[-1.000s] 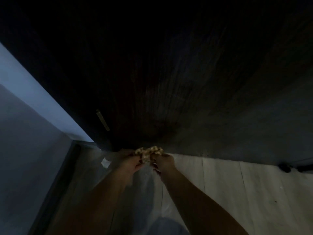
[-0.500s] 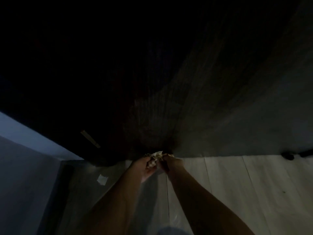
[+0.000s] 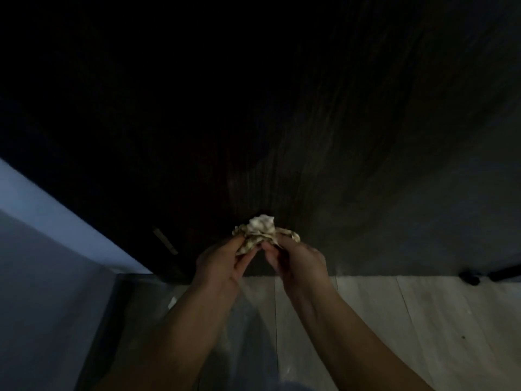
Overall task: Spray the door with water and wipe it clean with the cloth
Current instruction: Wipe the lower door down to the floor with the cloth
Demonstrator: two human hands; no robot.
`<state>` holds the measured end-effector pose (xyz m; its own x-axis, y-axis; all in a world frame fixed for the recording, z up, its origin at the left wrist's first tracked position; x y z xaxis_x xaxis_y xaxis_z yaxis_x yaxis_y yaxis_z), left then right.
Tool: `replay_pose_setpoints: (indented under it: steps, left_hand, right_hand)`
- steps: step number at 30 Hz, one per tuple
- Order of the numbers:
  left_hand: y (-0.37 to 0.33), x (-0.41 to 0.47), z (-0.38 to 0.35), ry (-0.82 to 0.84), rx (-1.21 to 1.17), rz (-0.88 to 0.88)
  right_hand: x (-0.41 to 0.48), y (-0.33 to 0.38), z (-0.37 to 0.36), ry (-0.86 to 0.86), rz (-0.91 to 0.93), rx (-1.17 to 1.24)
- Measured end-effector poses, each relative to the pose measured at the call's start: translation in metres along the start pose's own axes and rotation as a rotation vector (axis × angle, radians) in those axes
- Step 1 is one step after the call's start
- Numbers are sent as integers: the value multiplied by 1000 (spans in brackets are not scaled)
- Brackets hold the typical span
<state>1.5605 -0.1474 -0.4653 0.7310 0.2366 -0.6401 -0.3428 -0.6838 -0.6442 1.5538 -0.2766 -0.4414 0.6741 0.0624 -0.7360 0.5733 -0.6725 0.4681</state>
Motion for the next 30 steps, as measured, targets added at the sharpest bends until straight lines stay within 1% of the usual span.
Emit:
replay_pose_setpoints:
  steps: [3,6,8,10,13,14,16,17,18,19,21,22,23,25,28,29,30]
  left_hand:
    - [-35,-35,-20,83,41,-173]
    - [-66,-76,-41,183,100,-422]
    - [-81,-98,-49,197,118,-543]
    - [-82,-110,-51,179,180,-606]
    - [-71,-119,-48,114,469,-731]
    - [-67,-122,-46,67,545,-779]
    - [-69,-128,-41,-36,598,-878]
    - [-75,-132,-40,-74,593,-927]
    - [-85,-136,-40,-99,590,-1008]
    - [-97,-142,-44,-109,619,-1141]
    - [-115,-154,-59,-115,761,-1432]
    - [-118,-157,-69,-111,850,-1518]
    - [-116,-157,-80,-102,934,-1545]
    - [-101,-155,-102,-31,1094,-1576]
    - [-59,-153,-131,198,1375,-1745]
    - [-52,-155,-136,257,1415,-1810]
    - [-52,-158,-140,269,1436,-1872]
  right_hand:
    - [-28,17,-23,98,49,-9]
    - [-54,35,-42,195,163,-67]
    - [-67,44,-49,254,222,-117]
    - [-73,46,-46,237,275,-221]
    - [-77,45,-28,159,406,-435]
    - [-76,42,-22,168,404,-488]
    - [-72,40,-7,197,342,-551]
    - [-70,45,4,171,313,-534]
    - [-67,55,20,108,296,-467]
    - [-65,67,39,33,287,-359]
    - [-63,88,77,-87,282,-118]
    - [-63,96,92,-124,288,-31]
    - [-62,103,104,-149,296,26]
    - [-59,109,117,-158,300,110]
    - [-56,110,117,-137,278,167]
    - [-57,110,114,-130,277,171]
    - [-57,110,111,-124,279,174]
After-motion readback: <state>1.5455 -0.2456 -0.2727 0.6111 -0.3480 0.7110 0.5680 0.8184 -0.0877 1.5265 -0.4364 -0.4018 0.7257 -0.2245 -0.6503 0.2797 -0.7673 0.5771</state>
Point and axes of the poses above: each hand's wrist, its own x-axis towards the middle knuckle, its own z-axis out of the back of the hand, y = z × x, the point moved 7 cm from there along x, towards the middle knuckle, and after that the axes turned 8 degrees about -z, right-handed, at the moved point
